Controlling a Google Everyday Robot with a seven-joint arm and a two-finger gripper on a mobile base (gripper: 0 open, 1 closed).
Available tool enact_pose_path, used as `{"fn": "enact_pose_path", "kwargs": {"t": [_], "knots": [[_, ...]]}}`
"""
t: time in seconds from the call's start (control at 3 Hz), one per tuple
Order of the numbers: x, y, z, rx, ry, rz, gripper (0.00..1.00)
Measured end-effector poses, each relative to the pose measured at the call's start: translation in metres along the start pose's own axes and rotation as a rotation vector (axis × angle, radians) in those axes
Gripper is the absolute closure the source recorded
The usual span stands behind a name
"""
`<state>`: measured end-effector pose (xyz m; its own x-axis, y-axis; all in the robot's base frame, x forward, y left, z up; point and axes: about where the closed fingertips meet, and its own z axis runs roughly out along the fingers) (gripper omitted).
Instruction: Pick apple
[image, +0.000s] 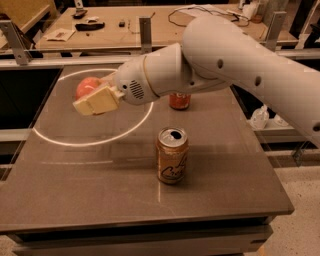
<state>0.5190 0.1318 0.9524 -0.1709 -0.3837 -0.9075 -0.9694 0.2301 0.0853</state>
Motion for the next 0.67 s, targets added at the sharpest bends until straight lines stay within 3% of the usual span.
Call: {"fn": "enact_pose_path", "kwargs": {"t": [0.33, 0.67], "knots": [[-0.021, -0.003, -0.020, 0.010, -0.159, -0.001, 1.00], [-0.035, -0.011, -0.035, 0.019, -0.240, -0.040, 1.00]]}}
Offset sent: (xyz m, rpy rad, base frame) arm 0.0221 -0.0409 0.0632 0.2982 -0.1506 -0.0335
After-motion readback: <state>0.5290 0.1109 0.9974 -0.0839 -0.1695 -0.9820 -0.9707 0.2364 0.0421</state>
